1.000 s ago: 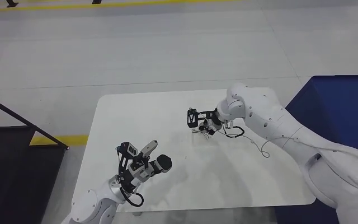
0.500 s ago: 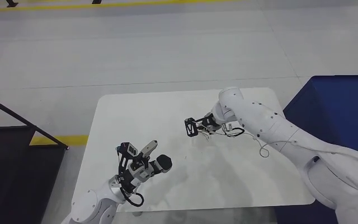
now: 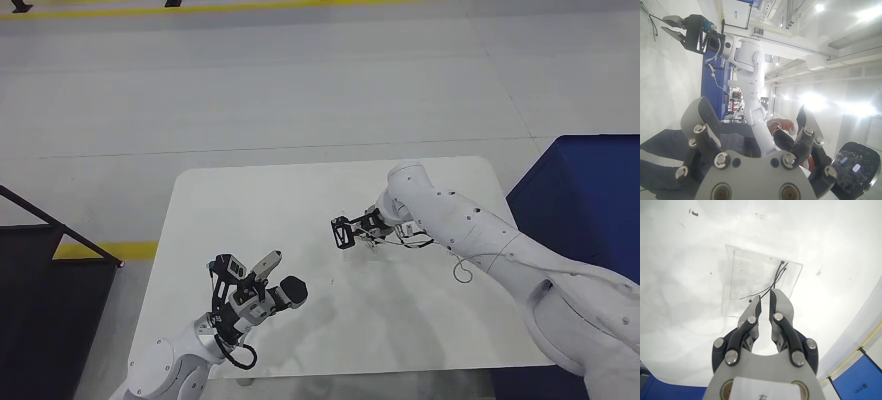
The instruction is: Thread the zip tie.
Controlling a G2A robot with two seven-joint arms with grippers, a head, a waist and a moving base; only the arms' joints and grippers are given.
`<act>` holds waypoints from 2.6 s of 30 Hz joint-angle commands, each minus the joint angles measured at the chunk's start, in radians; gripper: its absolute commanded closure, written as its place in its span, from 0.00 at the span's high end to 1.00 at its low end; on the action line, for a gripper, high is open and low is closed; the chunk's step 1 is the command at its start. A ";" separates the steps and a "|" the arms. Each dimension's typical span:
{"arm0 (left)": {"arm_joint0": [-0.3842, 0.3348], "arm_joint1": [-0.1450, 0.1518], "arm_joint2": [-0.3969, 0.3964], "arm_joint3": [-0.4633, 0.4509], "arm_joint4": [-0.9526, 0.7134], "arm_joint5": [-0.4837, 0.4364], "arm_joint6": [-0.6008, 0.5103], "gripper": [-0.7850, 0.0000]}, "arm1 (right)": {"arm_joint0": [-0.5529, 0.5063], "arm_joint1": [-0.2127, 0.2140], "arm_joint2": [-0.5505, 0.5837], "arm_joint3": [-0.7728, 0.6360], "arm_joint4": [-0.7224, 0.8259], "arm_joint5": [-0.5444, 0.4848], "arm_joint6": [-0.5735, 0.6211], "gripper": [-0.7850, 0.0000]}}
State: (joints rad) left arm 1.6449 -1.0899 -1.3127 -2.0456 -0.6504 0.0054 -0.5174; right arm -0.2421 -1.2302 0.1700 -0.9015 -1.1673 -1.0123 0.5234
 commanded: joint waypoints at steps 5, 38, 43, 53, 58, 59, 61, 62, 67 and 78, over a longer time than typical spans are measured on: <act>0.000 0.000 0.000 0.000 0.000 0.000 0.000 1.00 | -0.002 -0.024 0.000 0.046 -0.038 0.000 -0.042 0.15; 0.000 0.000 0.000 0.000 0.000 0.000 0.000 1.00 | -0.009 -0.143 0.000 0.255 0.049 0.000 0.000 0.07; 0.000 0.000 0.000 0.000 0.000 0.000 0.000 1.00 | -0.010 -0.163 0.000 0.285 0.071 0.000 0.026 0.01; 0.000 0.000 0.000 0.000 0.000 0.000 0.000 1.00 | 0.000 -0.196 0.000 0.334 0.117 0.000 0.057 0.00; 0.000 0.000 0.000 0.000 0.000 0.000 0.000 1.00 | 0.008 -0.190 0.000 0.341 0.152 0.000 0.042 0.00; 0.000 0.000 0.000 0.000 0.000 0.000 0.000 1.00 | 0.008 -0.186 0.000 0.341 0.162 0.000 0.036 0.00; 0.000 0.000 0.000 0.000 0.000 0.000 0.000 1.00 | 0.006 -0.176 0.000 0.328 0.178 0.000 0.028 0.00; 0.000 0.000 0.000 0.000 0.000 0.000 0.000 1.00 | 0.003 -0.169 0.000 0.318 0.187 0.000 0.023 0.00; 0.000 0.000 0.000 0.000 0.000 0.000 0.000 1.00 | -0.012 -0.115 0.000 0.224 0.241 0.000 0.019 0.00; 0.000 0.000 0.000 0.000 0.000 0.000 0.000 1.00 | -0.030 0.150 0.000 -0.144 0.333 0.000 0.037 0.00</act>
State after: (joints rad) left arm 1.6449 -1.0899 -1.3127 -2.0456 -0.6504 0.0054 -0.5174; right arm -0.2720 -1.1130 0.1700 -1.0135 -0.8406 -1.0123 0.5577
